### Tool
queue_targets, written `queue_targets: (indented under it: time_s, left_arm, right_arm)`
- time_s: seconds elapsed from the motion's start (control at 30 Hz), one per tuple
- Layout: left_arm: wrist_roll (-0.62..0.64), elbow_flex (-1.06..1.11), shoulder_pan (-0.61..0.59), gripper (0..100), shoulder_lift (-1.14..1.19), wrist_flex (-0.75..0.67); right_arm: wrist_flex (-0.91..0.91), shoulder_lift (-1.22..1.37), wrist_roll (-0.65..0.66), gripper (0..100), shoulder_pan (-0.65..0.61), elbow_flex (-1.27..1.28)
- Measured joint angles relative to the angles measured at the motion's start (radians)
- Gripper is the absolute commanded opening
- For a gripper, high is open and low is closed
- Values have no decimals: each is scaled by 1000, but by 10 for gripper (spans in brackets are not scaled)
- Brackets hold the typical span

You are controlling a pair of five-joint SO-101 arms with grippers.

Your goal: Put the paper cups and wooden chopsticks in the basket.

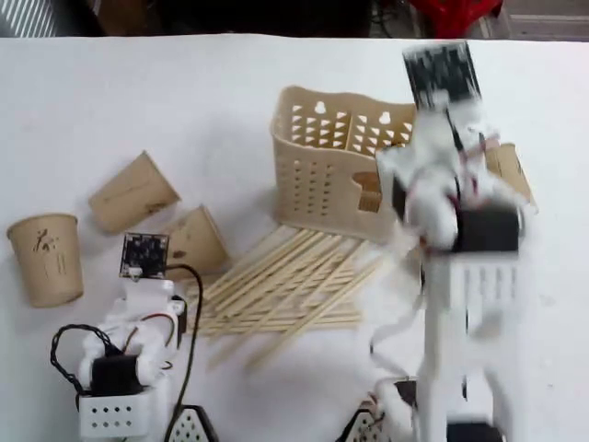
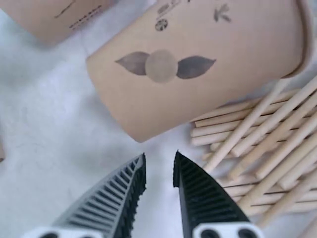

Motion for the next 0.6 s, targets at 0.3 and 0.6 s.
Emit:
queue_targets:
  time_s: [0.3, 0.6]
  left_arm:
    - [0, 0, 0, 110, 0, 0]
    - [0, 0, 0, 110, 0, 0]
  right_arm:
    - [169, 471, 0, 295, 69, -322]
    - [77, 606, -3, 15, 86, -344]
